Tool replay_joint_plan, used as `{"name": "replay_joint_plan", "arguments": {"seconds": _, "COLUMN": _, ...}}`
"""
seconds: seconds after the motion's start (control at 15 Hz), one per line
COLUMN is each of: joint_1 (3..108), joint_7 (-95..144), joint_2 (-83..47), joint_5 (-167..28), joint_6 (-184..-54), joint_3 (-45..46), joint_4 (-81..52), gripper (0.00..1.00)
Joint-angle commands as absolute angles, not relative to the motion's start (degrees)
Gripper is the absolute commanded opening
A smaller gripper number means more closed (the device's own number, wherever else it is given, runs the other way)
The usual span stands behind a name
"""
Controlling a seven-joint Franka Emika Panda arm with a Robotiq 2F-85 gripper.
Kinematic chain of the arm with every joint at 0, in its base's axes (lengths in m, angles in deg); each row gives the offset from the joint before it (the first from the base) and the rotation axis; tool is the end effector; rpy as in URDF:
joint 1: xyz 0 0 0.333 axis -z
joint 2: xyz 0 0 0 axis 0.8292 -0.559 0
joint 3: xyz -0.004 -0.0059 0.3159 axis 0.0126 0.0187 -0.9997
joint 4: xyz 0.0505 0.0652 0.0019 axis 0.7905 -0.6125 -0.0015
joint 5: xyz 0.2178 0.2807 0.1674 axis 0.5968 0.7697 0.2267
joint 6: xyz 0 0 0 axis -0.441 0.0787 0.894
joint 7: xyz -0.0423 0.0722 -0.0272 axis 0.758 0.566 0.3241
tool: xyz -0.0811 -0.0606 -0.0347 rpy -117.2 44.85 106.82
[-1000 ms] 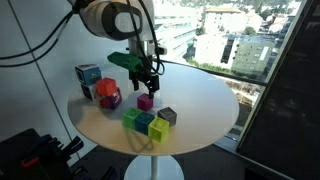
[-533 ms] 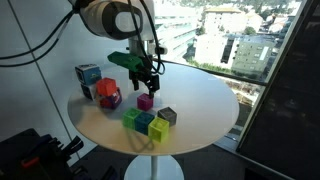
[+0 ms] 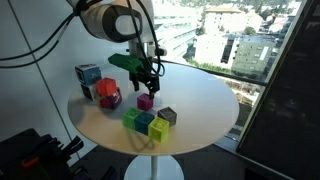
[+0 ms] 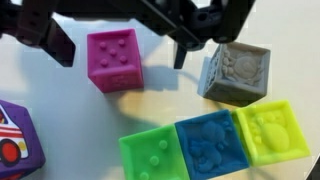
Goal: Push the pink and grey block off the other blocks and then put the pink block on the light blue plushy cube
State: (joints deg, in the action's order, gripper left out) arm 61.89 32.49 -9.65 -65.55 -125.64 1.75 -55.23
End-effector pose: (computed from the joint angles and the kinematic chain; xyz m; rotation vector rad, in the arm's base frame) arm 0.5073 -0.1027 0.2761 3.1295 -0.2397 -0.0045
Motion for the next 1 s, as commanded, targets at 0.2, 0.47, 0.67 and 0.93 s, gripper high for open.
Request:
{"name": "replay_joint_plan", "arguments": {"seconds": 0.2, "joint_1": 61.6, "joint_7": 32.6, "joint_2": -11.7, "joint_5": -65.5, "joint_6": -128.9, "joint_3": 1.1, "joint_4": -54.5, "gripper": 1.0}}
{"name": "replay_joint_plan", "arguments": {"seconds": 0.47, "joint_1": 61.5, "joint_7": 32.8, "joint_2": -13.2, "joint_5": -65.6, "joint_6": -130.4, "joint_3": 0.9, "joint_4": -54.2, "gripper": 1.0}}
{"name": "replay_joint_plan", "arguments": {"seconds": 0.67, "joint_1": 61.6, "joint_7": 33.0, "joint_2": -14.4, "joint_5": -65.7, "joint_6": -131.5, "joint_3": 0.7, "joint_4": -53.9, "gripper": 1.0}}
{"name": "replay_joint_plan", "arguments": {"seconds": 0.93, "joint_1": 61.7, "joint_7": 33.4, "joint_2": -15.5, "joint_5": -65.5, "joint_6": -132.9, "joint_3": 0.5, "joint_4": -53.5, "gripper": 1.0}}
